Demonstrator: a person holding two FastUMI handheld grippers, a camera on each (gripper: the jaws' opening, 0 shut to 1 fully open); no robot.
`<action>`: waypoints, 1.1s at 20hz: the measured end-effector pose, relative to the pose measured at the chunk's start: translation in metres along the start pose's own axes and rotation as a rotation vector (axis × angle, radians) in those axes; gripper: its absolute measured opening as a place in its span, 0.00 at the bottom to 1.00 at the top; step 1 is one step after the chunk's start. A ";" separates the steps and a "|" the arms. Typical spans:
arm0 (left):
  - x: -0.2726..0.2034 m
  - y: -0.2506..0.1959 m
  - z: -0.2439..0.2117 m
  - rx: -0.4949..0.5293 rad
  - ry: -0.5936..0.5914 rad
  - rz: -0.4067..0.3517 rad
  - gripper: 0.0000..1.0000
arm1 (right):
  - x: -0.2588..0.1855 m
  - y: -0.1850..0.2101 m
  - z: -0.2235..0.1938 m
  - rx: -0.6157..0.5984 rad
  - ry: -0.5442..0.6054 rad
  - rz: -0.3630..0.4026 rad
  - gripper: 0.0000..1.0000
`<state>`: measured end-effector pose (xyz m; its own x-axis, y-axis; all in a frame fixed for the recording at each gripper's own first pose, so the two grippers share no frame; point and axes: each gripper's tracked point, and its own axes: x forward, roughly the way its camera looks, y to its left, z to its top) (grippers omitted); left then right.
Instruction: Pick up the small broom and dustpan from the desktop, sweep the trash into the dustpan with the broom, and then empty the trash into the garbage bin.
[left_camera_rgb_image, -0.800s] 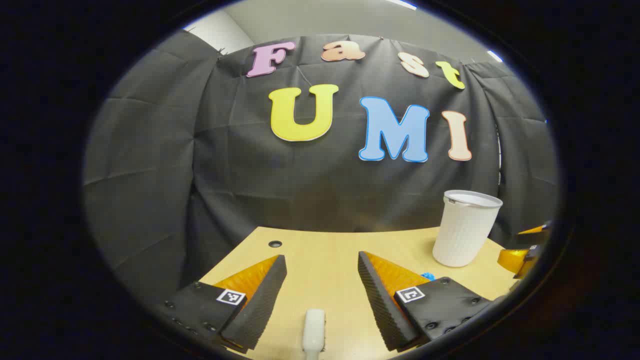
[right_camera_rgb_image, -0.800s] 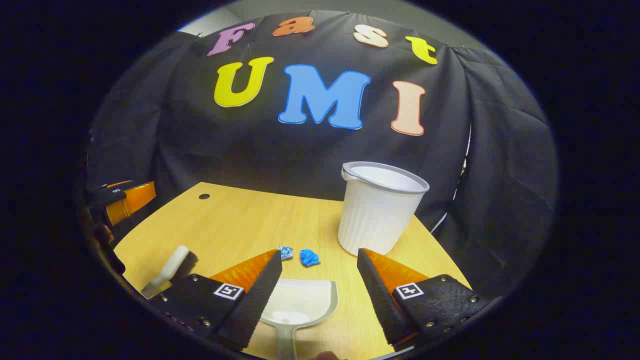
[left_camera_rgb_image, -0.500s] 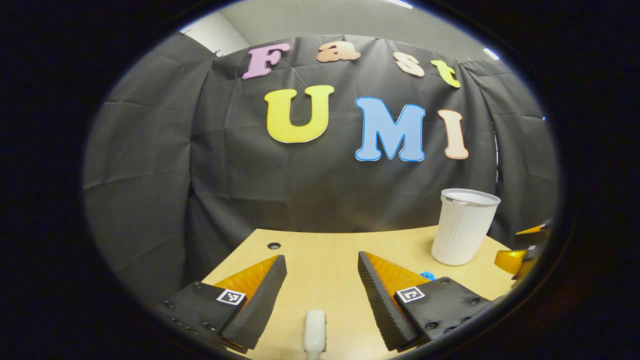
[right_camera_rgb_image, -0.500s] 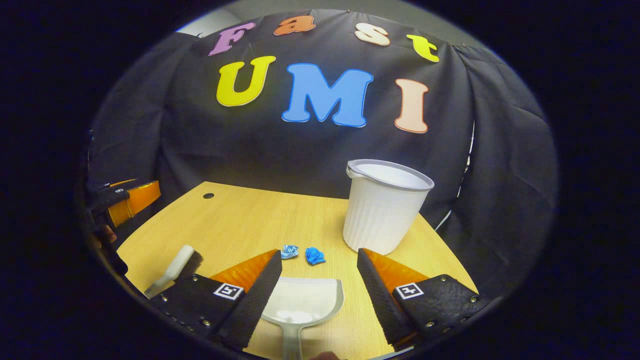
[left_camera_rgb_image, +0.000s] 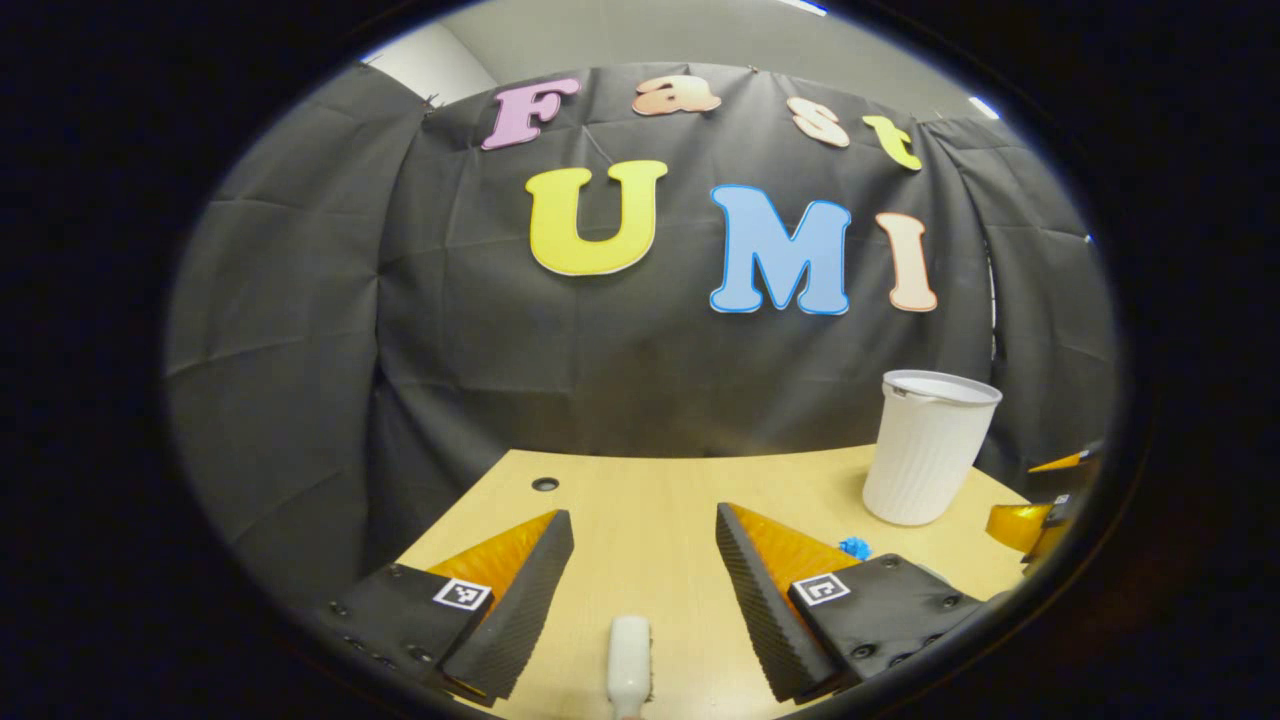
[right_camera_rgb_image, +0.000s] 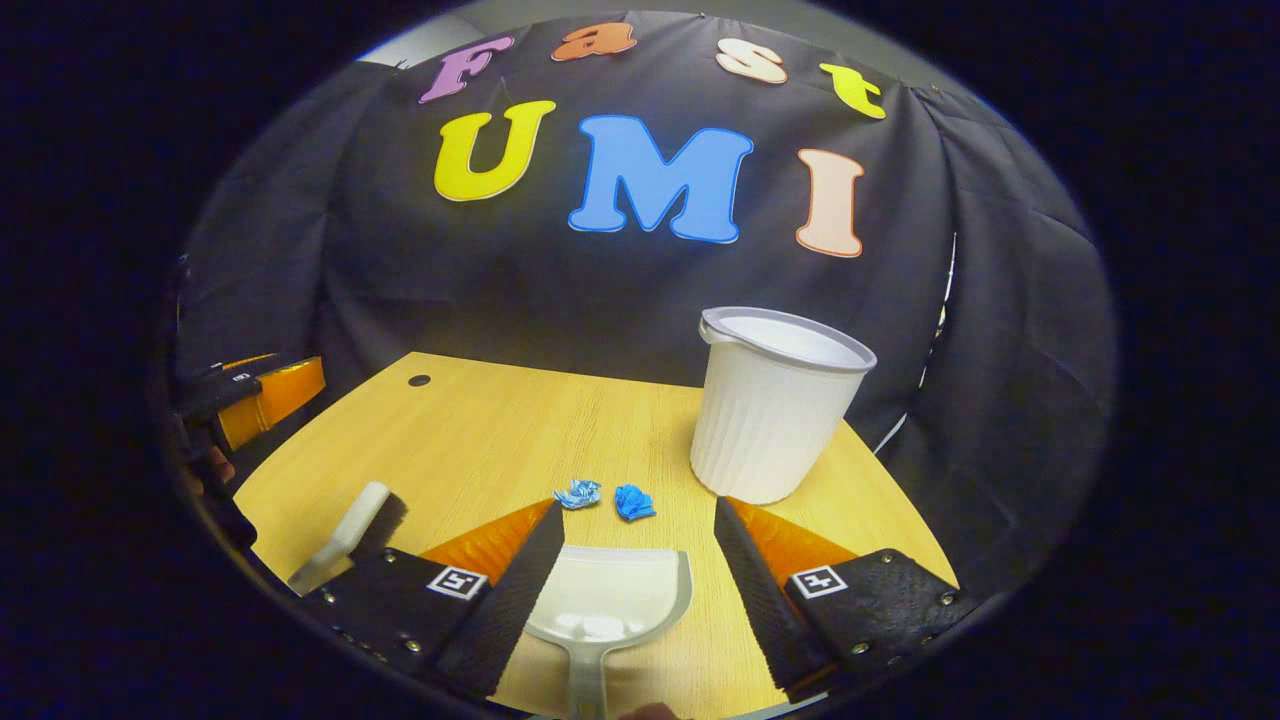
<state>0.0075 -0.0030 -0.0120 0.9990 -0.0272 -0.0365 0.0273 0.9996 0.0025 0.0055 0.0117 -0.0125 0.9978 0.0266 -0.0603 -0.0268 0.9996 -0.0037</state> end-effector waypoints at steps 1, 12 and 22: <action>0.000 0.000 -0.004 -0.005 0.014 -0.003 0.94 | 0.002 0.001 -0.003 -0.001 0.014 0.003 0.94; -0.005 0.014 -0.107 -0.041 0.391 -0.001 0.94 | 0.013 0.013 -0.075 0.013 0.291 0.069 0.95; -0.036 0.017 -0.184 0.007 0.711 -0.052 0.94 | 0.000 0.022 -0.136 0.071 0.555 0.093 0.95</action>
<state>-0.0351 0.0153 -0.1940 0.7308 -0.0635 -0.6796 0.0769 0.9970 -0.0105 -0.0032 0.0328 -0.1480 0.8098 0.1275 -0.5727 -0.0902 0.9915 0.0933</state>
